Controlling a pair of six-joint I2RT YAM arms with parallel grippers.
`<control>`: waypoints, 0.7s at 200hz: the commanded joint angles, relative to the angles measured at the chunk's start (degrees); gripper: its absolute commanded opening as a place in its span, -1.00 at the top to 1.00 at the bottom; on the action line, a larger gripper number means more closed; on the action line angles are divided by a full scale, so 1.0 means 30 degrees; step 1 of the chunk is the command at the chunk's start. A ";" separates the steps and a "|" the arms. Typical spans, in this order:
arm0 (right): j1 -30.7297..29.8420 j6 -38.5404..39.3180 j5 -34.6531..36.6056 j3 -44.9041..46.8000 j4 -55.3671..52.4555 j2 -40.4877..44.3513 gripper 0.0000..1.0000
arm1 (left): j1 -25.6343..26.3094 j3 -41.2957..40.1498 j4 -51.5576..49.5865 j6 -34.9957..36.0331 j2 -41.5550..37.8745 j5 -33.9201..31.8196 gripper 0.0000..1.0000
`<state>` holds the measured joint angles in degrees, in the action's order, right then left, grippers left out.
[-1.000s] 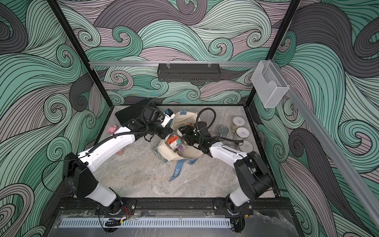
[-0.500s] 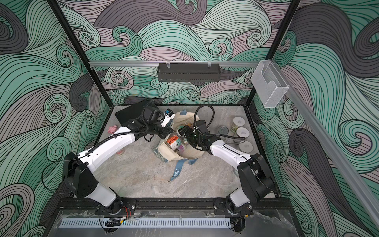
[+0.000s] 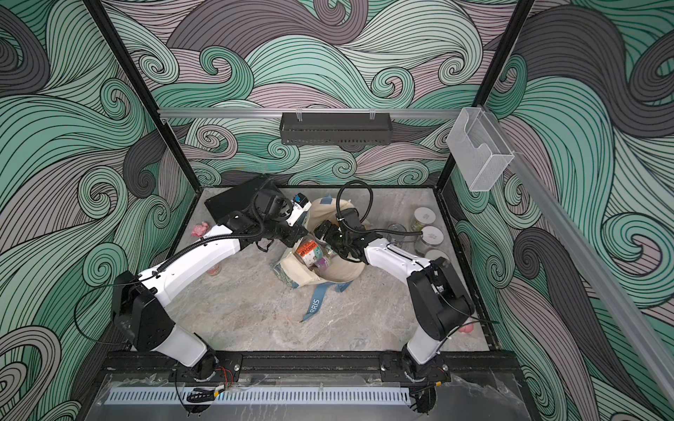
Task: Take out the seed jars from the canvas bag
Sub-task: Pick up the seed jar from the canvas bag.
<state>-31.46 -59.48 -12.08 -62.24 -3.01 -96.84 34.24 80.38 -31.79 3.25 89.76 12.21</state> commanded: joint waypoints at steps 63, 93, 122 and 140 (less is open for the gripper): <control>-0.0063 -0.2064 0.2440 -0.3238 -0.1268 -0.3630 -0.98 | 0.0101 0.0151 0.0255 0.0208 -0.0475 0.0351 0.86; -0.0036 -0.2116 0.3057 -0.4498 -0.1978 -0.5003 -0.98 | 0.0101 0.0143 0.0284 0.0185 -0.0482 0.0421 0.86; -0.0088 -0.2207 0.3314 -0.5849 -0.3417 -0.6216 -0.98 | 0.0070 0.0153 0.0280 0.0180 -0.0475 0.0413 0.86; -0.0087 -0.2187 0.3551 -0.6054 -0.3981 -0.6499 -0.98 | 0.0071 0.0145 0.0284 0.0180 -0.0475 0.0418 0.86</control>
<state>-32.29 -66.04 -5.26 -79.57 -9.93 -113.73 34.22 80.38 -31.70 3.25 89.76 12.19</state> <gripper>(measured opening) 0.990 0.089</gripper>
